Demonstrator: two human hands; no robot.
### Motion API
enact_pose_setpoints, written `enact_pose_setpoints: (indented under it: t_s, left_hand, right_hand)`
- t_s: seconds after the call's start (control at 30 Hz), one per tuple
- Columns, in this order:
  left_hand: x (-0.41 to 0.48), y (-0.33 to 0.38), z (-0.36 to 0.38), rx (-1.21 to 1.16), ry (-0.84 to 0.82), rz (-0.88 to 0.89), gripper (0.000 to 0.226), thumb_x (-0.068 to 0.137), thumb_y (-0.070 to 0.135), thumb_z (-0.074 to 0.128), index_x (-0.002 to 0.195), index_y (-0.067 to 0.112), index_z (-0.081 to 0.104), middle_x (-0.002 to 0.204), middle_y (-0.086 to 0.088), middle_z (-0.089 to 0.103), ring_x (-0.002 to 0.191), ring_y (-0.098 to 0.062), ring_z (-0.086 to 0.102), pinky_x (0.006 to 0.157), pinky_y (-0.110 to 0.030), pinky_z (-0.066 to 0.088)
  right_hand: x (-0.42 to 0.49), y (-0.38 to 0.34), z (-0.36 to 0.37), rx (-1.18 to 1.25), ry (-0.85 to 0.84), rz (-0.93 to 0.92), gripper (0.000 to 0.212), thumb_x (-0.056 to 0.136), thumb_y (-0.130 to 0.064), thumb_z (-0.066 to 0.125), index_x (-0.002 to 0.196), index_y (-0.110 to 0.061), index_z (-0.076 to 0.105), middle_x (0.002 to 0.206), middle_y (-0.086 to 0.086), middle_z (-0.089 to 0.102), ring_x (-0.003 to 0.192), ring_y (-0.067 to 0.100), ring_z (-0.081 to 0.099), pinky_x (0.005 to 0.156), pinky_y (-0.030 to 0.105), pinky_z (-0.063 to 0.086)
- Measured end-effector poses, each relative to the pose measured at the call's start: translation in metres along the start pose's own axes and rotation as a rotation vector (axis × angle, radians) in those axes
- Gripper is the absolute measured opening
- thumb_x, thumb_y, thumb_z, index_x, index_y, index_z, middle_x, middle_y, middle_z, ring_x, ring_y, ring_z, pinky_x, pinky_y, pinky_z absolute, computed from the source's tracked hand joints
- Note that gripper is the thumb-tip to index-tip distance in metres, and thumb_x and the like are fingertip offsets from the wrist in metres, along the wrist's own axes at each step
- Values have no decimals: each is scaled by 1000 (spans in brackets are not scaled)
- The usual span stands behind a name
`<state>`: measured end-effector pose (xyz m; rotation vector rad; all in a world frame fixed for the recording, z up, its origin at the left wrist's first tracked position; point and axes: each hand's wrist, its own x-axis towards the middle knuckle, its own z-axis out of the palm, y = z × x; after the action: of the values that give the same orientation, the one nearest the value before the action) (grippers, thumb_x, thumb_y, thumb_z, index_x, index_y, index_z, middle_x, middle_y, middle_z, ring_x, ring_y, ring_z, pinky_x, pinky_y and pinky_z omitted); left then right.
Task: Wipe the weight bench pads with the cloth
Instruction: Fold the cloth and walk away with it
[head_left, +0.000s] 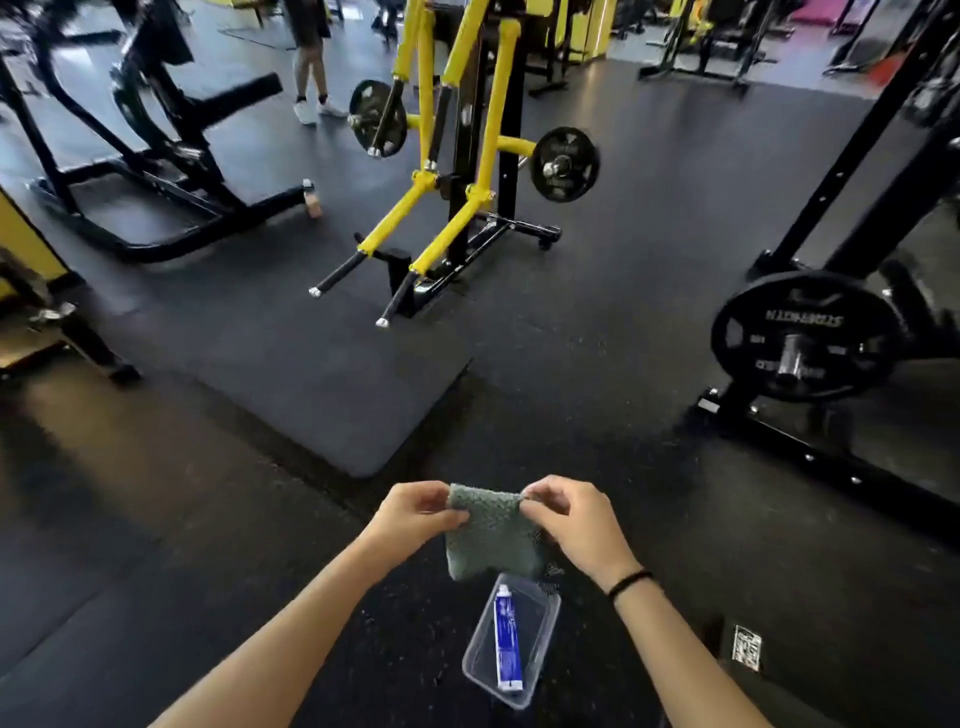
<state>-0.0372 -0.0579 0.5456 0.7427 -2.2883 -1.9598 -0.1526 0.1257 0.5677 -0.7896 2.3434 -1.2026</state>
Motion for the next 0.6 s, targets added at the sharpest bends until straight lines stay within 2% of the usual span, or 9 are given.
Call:
enact_pose_setpoints:
  t_s: [0.1, 0.2, 0.23, 0.33, 0.4, 0.47, 0.5, 0.53, 0.6]
  left_hand:
    - [28, -106, 23, -2, -74, -17, 15, 79, -2, 70, 82, 13, 70, 68, 11, 70, 67, 2, 62, 67, -15, 48]
    - [52, -223, 53, 28, -149, -15, 7, 80, 3, 71, 77, 8, 69, 61, 10, 65, 62, 1, 58, 62, -16, 47]
    - [59, -256, 62, 53, -173, -15, 11, 80, 8, 73, 71, 7, 67, 58, 9, 61, 58, 0, 54, 58, -16, 45]
    - [78, -361, 89, 213, -257, -30, 30, 77, 26, 74, 54, 20, 56, 49, 9, 46, 49, -2, 43, 48, -19, 40]
    - [96, -426, 111, 302, -303, -65, 32, 78, 24, 74, 52, 27, 57, 45, 10, 47, 45, 0, 46, 47, -18, 42]
    - [105, -477, 131, 410, -310, -43, 28, 78, 21, 73, 57, 32, 60, 46, 12, 52, 44, 1, 50, 49, -15, 43]
    - [109, -498, 140, 443, -288, -14, 21, 78, 20, 73, 66, 32, 62, 49, 14, 55, 46, 2, 52, 52, -15, 45]
    - [112, -515, 147, 460, -257, -1, 14, 77, 19, 71, 78, 31, 64, 55, 15, 58, 49, 2, 54, 56, -15, 47]
    - [120, -542, 160, 462, -177, 33, 23, 77, 19, 62, 100, 24, 62, 74, 13, 62, 62, 0, 57, 64, -18, 49]
  right_hand:
    - [-4, 93, 65, -15, 20, 64, 5, 80, -17, 72, 82, -21, 70, 80, -8, 72, 77, 1, 65, 72, 19, 49]
    - [-19, 195, 137, -21, 56, 128, 11, 82, -16, 71, 78, -26, 67, 76, -11, 70, 73, -4, 63, 66, 15, 47]
    - [-25, 226, 158, -25, 74, 147, 17, 82, -17, 70, 75, -31, 65, 73, -12, 70, 72, -4, 63, 64, 15, 46]
    - [-49, 320, 221, -60, 64, 265, 26, 81, -20, 71, 68, -40, 60, 68, -20, 68, 70, -4, 62, 63, 16, 46]
    - [-52, 383, 259, -56, 12, 336, 23, 80, -20, 72, 68, -36, 61, 61, -30, 62, 66, -9, 59, 60, 10, 42]
    - [-53, 437, 291, -104, -3, 362, 27, 79, -18, 72, 66, -37, 59, 57, -29, 60, 64, -9, 58, 58, 8, 40]
    - [-55, 459, 303, -136, -5, 358, 31, 80, -17, 72, 64, -39, 57, 58, -26, 61, 65, -8, 59, 59, 7, 40]
    - [-53, 477, 313, -151, 10, 371, 34, 80, -17, 72, 63, -40, 54, 59, -21, 63, 65, -6, 59, 61, 9, 43]
    - [-44, 500, 326, -198, 32, 374, 26, 82, -21, 70, 67, -36, 55, 67, -13, 65, 67, 0, 61, 68, 20, 49]
